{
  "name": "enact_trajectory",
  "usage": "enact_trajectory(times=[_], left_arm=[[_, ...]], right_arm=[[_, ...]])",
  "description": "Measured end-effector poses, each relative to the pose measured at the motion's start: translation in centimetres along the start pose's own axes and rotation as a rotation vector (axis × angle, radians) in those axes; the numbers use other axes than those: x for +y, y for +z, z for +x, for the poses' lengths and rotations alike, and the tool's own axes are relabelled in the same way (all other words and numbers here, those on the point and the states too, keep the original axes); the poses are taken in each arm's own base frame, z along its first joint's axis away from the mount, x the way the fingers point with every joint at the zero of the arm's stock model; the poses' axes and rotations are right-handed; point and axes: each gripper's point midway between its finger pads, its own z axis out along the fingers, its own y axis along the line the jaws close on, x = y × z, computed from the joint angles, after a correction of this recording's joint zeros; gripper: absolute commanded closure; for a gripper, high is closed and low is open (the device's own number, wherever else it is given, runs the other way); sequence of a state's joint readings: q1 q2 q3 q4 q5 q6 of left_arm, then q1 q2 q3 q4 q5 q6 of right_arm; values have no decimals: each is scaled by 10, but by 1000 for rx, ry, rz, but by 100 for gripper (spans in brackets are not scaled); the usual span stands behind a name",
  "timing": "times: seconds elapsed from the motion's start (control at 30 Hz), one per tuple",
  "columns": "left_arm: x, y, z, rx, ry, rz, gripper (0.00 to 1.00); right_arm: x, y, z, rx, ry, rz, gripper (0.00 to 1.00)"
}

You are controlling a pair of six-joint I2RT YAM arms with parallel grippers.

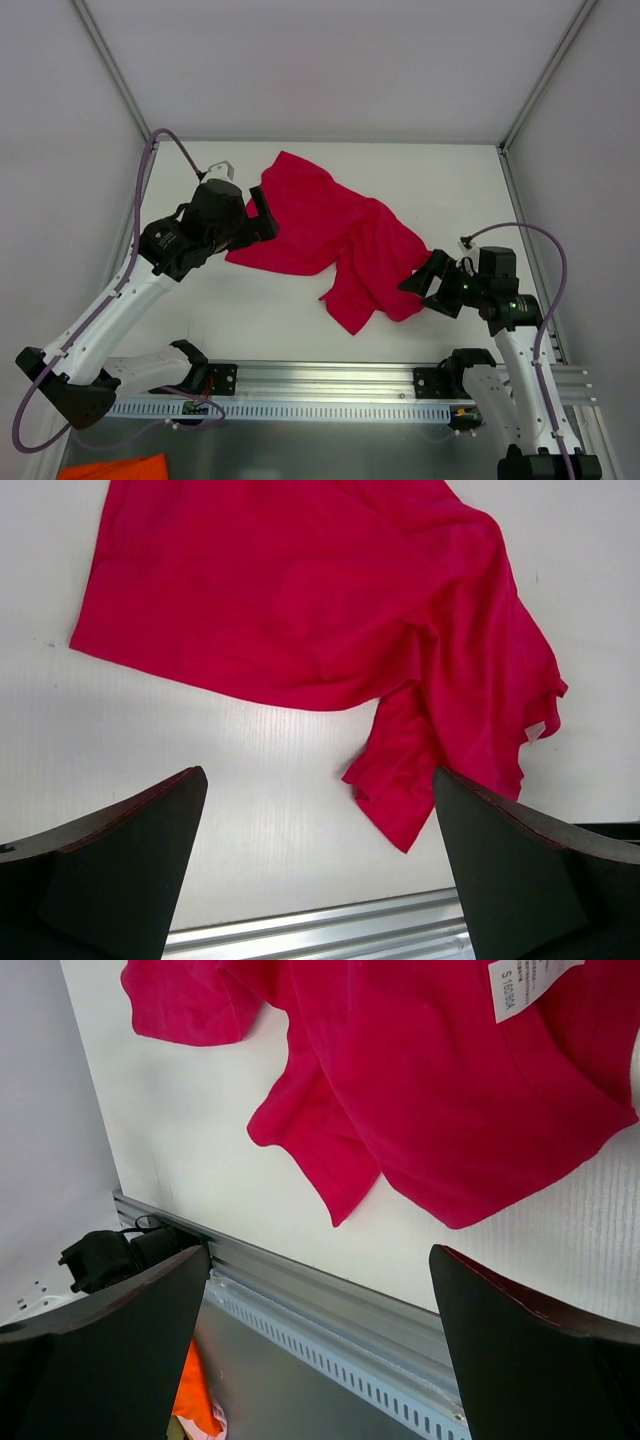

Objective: Fold and stack the t-shirts
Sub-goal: Flatten out the tshirt

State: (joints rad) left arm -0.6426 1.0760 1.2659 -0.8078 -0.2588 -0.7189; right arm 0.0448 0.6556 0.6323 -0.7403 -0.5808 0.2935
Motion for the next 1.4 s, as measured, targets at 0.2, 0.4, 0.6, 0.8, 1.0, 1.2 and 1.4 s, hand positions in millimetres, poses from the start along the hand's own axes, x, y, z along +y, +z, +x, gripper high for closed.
enact_trajectory(times=[0.2, 0.4, 0.6, 0.8, 1.0, 1.2, 1.4], left_arm=[[-7, 7, -1, 19, -12, 28, 1], [-6, 17, 0, 37, -23, 23, 1], [-16, 18, 0, 45, -25, 69, 1], [-17, 20, 5, 63, -26, 85, 1], [-16, 21, 4, 68, -33, 85, 1], [-16, 21, 4, 70, -35, 87, 1], [-15, 21, 4, 69, -37, 84, 1]], right_arm=[[-12, 6, 12, 35, 12, 20, 0], [-30, 8, 31, 76, 23, 56, 0], [-45, 14, 33, 97, 15, 111, 4], [-46, 21, 35, 131, 35, 120, 4], [-43, 26, 33, 118, 45, 94, 7], [-47, 34, 42, 150, 84, 90, 7], [-45, 39, 42, 154, 84, 81, 8]])
